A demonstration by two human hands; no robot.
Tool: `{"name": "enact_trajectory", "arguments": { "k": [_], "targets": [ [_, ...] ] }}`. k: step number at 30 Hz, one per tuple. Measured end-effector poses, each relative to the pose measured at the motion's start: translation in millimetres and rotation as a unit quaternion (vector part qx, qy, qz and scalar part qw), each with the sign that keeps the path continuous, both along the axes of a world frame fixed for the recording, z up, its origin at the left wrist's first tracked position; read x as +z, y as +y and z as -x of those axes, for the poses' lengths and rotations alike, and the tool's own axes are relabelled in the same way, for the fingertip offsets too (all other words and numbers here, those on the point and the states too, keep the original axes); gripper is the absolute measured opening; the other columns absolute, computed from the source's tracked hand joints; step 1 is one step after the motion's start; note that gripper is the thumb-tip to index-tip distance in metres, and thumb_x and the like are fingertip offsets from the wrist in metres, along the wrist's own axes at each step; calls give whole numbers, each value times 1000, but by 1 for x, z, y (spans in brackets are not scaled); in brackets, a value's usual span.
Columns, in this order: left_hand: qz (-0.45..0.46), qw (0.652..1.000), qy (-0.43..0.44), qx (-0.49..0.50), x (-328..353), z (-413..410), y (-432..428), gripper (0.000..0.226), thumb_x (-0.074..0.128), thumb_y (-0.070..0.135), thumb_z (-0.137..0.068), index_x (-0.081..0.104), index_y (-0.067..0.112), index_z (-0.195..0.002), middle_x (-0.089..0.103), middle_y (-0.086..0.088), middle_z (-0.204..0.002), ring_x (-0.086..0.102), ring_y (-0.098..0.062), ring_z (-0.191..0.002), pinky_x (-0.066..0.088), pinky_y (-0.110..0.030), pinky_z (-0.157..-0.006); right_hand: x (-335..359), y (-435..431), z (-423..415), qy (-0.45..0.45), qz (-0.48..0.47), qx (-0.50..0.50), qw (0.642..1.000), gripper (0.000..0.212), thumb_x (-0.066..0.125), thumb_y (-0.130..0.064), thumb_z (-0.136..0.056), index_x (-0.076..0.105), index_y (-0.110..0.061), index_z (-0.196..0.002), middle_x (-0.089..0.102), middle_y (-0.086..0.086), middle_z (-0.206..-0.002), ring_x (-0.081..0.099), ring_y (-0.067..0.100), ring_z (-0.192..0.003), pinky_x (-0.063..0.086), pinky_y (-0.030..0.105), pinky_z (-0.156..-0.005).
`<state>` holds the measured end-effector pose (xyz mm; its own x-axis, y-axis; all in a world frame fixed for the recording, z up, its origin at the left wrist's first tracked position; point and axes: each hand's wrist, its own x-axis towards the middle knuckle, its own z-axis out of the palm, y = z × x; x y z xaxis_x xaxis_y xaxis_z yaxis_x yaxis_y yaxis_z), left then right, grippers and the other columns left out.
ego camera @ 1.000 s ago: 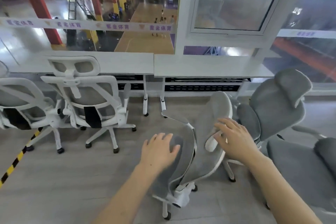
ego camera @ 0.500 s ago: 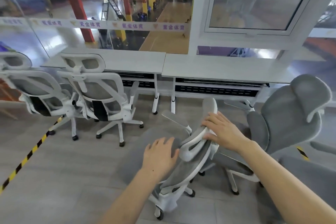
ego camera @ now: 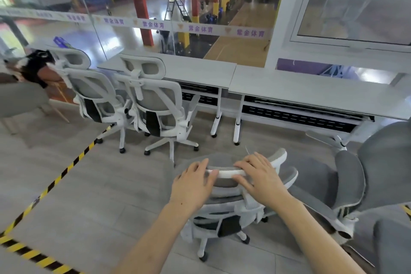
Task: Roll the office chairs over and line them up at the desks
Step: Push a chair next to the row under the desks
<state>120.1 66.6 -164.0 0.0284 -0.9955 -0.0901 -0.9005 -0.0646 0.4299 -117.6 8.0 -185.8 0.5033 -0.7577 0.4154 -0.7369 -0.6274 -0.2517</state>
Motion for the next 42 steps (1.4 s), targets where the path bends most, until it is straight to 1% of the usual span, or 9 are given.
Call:
{"name": "enact_trajectory", "arguments": {
  "k": [6,11,15,20,24,28,33,36,42],
  "targets": [
    [-6,1000,4,22,-2,-10,-3,80,25,78,-98,19,32,-163,12,-9,-172,22,-29,-156,32,-51,-120,-6,1,13,21,-6,-43,999,53,39,-70,-100,67,-31,-123,57,-15,-116,52,10,-114,25,40,-121],
    [30,997,52,45,-22,-26,-11,103,24,93,-86,-6,32,-163,1,-2,-174,20,-27,-157,33,-56,-119,-13,4,19,11,-15,-78,997,57,40,-72,-98,61,-31,-130,56,-13,-124,52,14,-123,20,39,-124],
    [24,988,126,82,-45,-45,-11,118,33,102,-74,-21,40,-158,-4,5,-174,14,-25,-159,20,-61,-123,-26,10,33,-41,-96,-158,982,82,49,-77,-91,30,-30,-156,34,-5,-158,29,19,-149,19,47,-126],
    [-131,987,9,93,-82,-77,-18,133,12,113,-51,-33,41,-154,-13,-10,-174,-16,-37,-158,-1,-72,-121,-67,16,40,-40,-239,-267,933,119,40,-96,-75,-5,-29,-162,2,1,-172,1,21,-158,10,49,-127],
    [-195,977,-17,84,-84,-91,-34,130,17,114,-51,-27,50,-155,-22,-7,-172,-24,-44,-154,-2,-83,-112,-94,9,32,-7,-276,-301,913,128,22,-106,-64,6,-25,-162,9,2,-171,4,24,-158,5,51,-127],
    [-189,978,-1,84,-87,-101,-53,130,19,114,-49,-18,52,-157,-23,-4,-172,-21,-43,-155,4,-84,-113,-96,-6,22,-17,-264,-311,913,127,24,-105,-64,11,-26,-162,11,-4,-171,3,21,-158,2,52,-127],
    [-185,980,-4,65,-89,-117,-87,129,16,115,-45,-24,57,-153,-21,-2,-172,-17,-45,-156,6,-83,-114,-94,-22,9,-17,-271,-328,905,129,22,-107,-63,13,-25,-163,12,-5,-171,4,20,-158,2,52,-127],
    [-168,985,-9,45,-94,-128,-107,123,14,117,-43,-38,62,-140,-19,-5,-172,-19,-46,-155,6,-78,-117,-98,-25,-2,-29,-274,-346,897,129,23,-106,-63,13,-25,-163,12,-5,-171,3,20,-158,0,51,-127],
    [-158,987,-13,27,-90,-152,-143,107,22,114,-51,-44,71,-123,-15,-4,-173,-15,-44,-156,7,-80,-115,-99,-42,-30,-53,-273,-377,884,136,20,-109,-57,16,-24,-162,17,-4,-170,4,19,-158,-1,48,-127]
  ]
}}
